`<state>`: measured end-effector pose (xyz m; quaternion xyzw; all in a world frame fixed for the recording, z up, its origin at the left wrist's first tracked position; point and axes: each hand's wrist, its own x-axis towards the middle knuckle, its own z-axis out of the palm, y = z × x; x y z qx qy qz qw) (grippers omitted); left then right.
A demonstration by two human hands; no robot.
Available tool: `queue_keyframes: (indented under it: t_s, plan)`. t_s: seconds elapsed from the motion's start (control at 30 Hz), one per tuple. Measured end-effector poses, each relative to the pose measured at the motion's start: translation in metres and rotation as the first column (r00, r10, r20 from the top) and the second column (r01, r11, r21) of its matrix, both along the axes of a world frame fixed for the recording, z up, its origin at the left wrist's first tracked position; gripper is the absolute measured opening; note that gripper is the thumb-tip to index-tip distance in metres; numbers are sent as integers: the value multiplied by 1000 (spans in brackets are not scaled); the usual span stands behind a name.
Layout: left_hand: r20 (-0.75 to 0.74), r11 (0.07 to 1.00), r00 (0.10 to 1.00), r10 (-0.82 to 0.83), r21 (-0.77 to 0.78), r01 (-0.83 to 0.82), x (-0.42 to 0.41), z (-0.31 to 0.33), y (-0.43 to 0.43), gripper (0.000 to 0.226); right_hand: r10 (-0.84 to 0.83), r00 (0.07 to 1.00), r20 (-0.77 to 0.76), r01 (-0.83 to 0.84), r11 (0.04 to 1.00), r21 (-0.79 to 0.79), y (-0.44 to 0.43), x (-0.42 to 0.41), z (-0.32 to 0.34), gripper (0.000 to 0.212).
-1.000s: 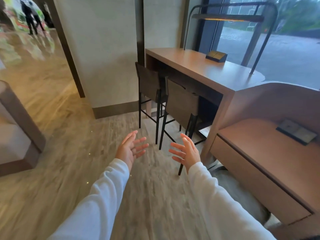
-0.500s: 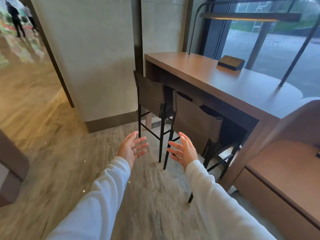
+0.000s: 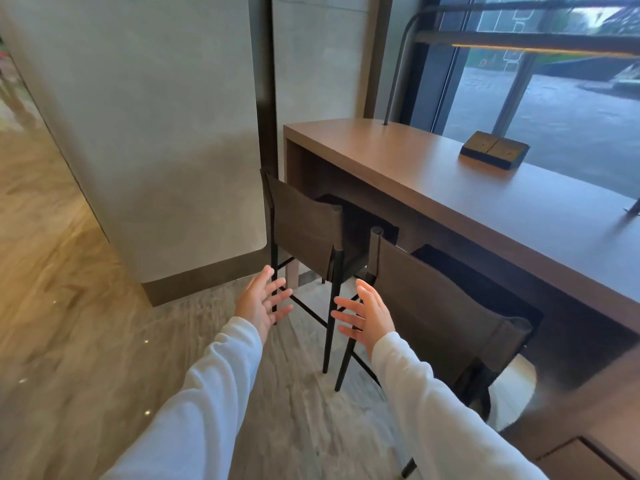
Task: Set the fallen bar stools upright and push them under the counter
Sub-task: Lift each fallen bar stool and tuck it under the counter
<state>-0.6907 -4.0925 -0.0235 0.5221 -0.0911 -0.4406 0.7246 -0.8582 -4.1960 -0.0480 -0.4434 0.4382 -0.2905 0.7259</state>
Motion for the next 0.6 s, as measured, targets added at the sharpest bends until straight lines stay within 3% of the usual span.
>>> queue_keyframes:
  t_s: [0.37, 0.6]
  plan:
    - [16, 969, 973, -230, 100, 227, 182, 2, -124, 52, -223, 975, 7, 221, 970, 103, -82, 164, 2, 27]
    - [-30, 938, 948, -316, 138, 317, 246, 5, -208, 54, -317, 948, 4, 312, 934, 172, -139, 231, 2, 58]
